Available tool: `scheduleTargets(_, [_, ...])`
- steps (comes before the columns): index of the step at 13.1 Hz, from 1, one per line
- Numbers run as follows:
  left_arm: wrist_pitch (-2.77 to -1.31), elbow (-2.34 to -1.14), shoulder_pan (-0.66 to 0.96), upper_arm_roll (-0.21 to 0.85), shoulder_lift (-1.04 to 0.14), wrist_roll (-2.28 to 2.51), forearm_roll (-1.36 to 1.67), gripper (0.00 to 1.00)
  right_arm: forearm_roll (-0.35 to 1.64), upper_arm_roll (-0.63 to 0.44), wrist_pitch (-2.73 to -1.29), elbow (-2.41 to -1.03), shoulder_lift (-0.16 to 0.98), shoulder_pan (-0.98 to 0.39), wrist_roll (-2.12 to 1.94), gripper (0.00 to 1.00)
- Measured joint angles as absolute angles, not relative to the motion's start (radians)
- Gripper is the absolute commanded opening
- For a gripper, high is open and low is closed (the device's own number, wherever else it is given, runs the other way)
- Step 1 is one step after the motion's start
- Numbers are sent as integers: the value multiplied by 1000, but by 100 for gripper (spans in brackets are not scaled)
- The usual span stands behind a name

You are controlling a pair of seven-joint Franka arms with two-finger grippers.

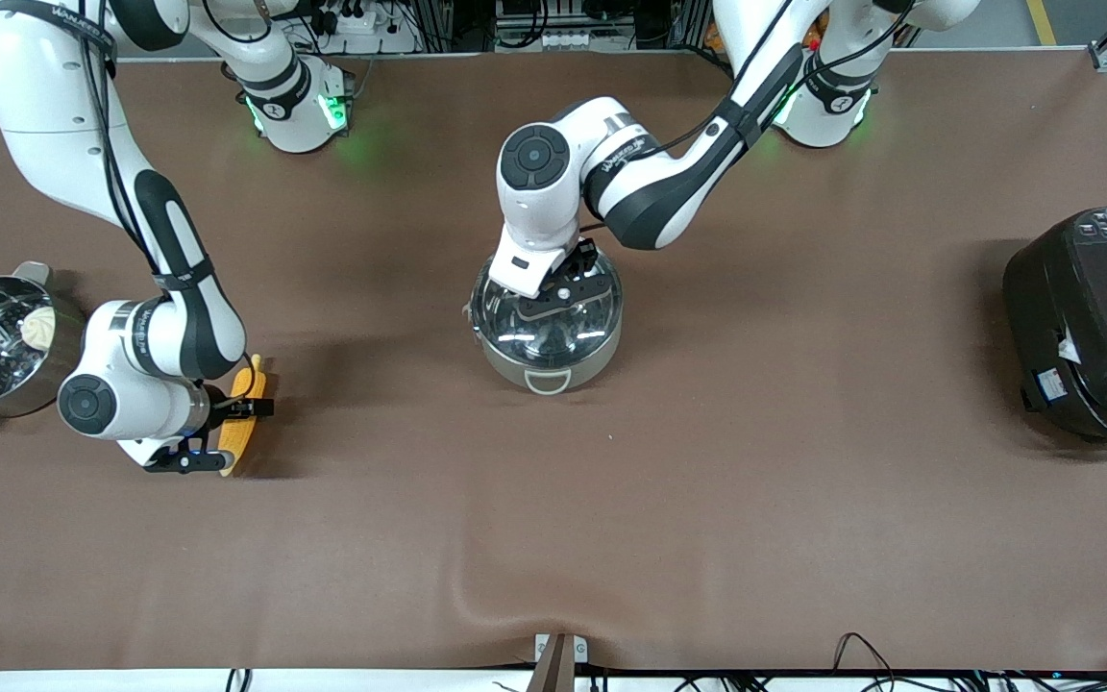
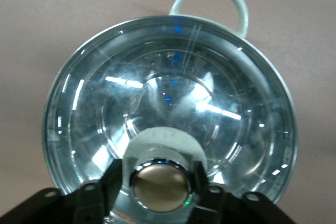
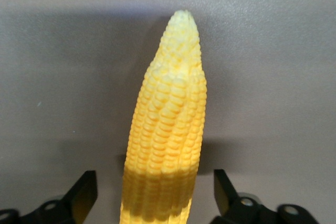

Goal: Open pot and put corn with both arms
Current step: 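Lift the glass lid with the left gripper while the right gripper lifts the corn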

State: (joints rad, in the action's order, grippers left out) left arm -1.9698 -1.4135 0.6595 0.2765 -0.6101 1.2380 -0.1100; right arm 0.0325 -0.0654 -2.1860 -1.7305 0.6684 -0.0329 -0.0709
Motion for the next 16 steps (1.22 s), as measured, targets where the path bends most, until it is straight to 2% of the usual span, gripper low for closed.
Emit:
scheduleTargets(4, [-1970,-1410,660,276,-611,1248,-110,0,16,-66,-2224,-1752,668,-30,-139,0])
scheduleTargets(8, [-1944,-1392,631,268,-548,1278,-115,0,16,-67,-2223,-1752,664,-29,-176,0])
scheduleTargets(11, [-1820,-1388,549,264,-430,1241,-126,0,16,-59,-2192,-1748,631,-32,-183,0])
scheduleTargets(13, [-1748,-1392,489,263,-368,1190,-127,0,18,-27,-2154,-1746,586,-40,-183,0])
scheduleTargets(16, [-1723,-1439,379,261,-318,1114,-128,0,18,56,-2113,-1745,525,-57,-173,0])
